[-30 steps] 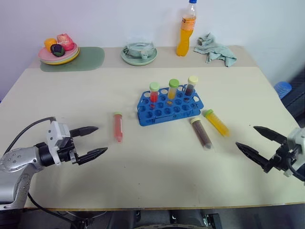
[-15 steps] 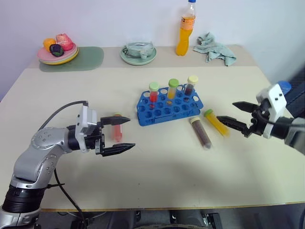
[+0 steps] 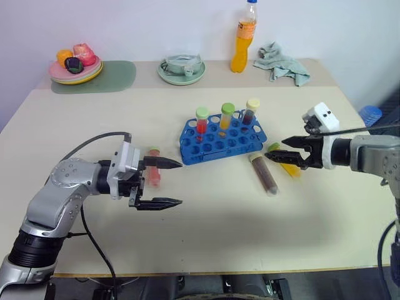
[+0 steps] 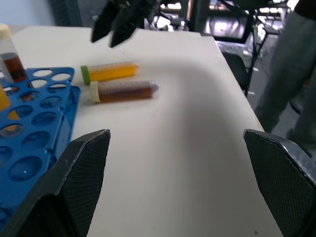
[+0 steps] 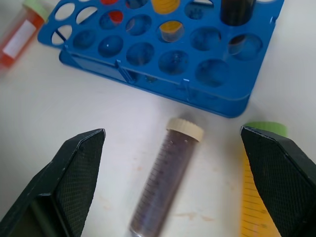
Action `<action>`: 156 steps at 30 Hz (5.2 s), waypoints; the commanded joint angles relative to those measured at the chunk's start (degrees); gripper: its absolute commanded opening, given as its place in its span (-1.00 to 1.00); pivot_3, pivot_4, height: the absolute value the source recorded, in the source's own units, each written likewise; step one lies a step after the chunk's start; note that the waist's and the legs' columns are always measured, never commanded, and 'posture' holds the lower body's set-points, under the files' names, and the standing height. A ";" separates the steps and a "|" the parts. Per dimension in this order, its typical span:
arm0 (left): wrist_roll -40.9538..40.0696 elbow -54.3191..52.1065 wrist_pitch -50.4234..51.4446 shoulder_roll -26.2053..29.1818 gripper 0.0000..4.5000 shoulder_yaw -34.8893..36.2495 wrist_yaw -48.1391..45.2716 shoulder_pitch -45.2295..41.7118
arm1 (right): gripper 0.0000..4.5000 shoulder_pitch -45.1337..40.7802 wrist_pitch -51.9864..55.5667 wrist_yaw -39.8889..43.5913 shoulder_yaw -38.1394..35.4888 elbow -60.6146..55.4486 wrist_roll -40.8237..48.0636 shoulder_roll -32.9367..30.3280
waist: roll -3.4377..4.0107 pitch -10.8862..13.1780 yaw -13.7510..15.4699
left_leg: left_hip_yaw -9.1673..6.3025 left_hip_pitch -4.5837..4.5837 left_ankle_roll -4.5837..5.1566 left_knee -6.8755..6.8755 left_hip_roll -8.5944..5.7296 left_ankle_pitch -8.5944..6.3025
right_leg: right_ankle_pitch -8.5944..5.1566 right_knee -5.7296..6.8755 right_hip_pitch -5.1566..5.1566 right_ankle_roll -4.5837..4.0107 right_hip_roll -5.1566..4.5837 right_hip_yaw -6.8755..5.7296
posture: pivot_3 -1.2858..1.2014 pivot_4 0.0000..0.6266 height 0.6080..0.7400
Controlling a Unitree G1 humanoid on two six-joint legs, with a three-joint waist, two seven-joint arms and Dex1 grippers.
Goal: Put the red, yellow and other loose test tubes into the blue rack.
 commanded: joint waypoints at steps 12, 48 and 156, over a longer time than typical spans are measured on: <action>-1.00 -1.34 1.19 1.35 0.96 1.33 0.56 0.19 | 1.00 -5.67 6.29 -6.21 5.33 5.85 -4.66 7.45 | 0.00 0.00 0.03 | 0.01 -0.32 0.01 0.08 -0.02 0.00 | 0.08 0.00 -0.27 0.08 -0.02 -0.01 | 0.03 -0.52 1.00; -1.46 -2.50 1.28 3.14 1.00 5.33 3.71 4.12 | -0.23 3.14 -4.36 2.99 4.43 -8.62 -2.60 9.11 | 0.00 0.00 0.20 | 0.04 -0.58 0.04 0.36 0.11 0.02 | 0.36 0.19 -0.50 0.52 0.47 -0.02 | 0.03 -0.52 1.00; 12.23 7.14 -13.07 -1.46 1.00 -0.28 5.21 7.10 | 0.55 5.26 -10.58 -8.32 20.72 -7.14 -23.37 15.62 | -0.04 -0.02 -0.37 | 0.18 -0.66 0.06 0.76 0.24 -0.09 | 0.40 0.41 -0.69 0.13 0.00 0.05 | 0.03 -0.52 1.00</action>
